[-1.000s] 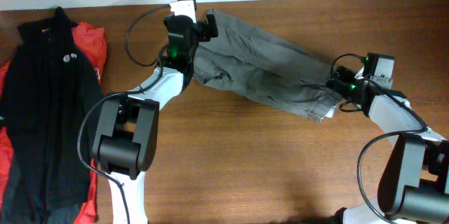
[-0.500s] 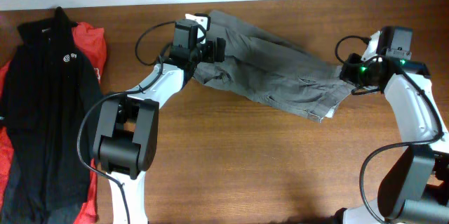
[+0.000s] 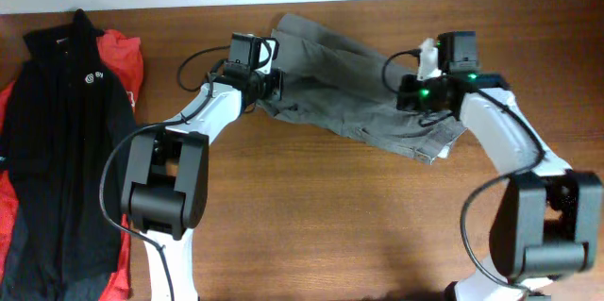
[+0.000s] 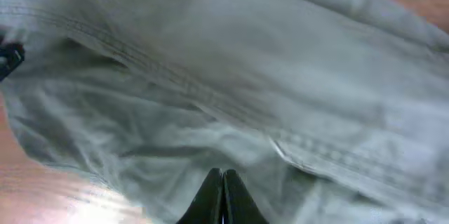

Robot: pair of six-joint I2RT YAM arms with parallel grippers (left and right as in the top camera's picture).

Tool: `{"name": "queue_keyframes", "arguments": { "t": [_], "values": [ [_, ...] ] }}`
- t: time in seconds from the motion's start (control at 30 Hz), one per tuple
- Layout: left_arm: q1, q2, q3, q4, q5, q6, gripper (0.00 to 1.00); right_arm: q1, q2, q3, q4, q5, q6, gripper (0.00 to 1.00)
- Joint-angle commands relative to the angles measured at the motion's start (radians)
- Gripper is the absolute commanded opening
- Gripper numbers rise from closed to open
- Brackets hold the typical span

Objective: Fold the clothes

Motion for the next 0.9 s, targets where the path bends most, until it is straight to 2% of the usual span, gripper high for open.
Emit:
{"name": "queue_keyframes", "arguments": {
  "t": [0.0,0.1,0.37,0.5,0.87],
  "values": [
    [0.0,0.008,0.011,-0.018,-0.053,0.008,0.06,0.014,0.063,0.011,0.024,-0.037,0.006,0.04],
    [0.0,0.008,0.012,-0.021,-0.053,0.008,0.01,0.022,0.104,0.011,0.02,-0.07,0.006,0.04],
    [0.0,0.008,0.012,-0.021,-0.053,0.008,0.01,0.029,0.19,0.011,0.068,-0.066,0.005,0.04],
    [-0.001,0.008,0.011,-0.026,-0.053,0.008,0.01,0.014,0.202,0.018,0.171,-0.027,0.027,0.04],
    [0.0,0.008,0.011,-0.032,-0.054,0.008,0.01,-0.078,0.202,0.211,0.261,0.014,0.07,0.04]
  ]
}}
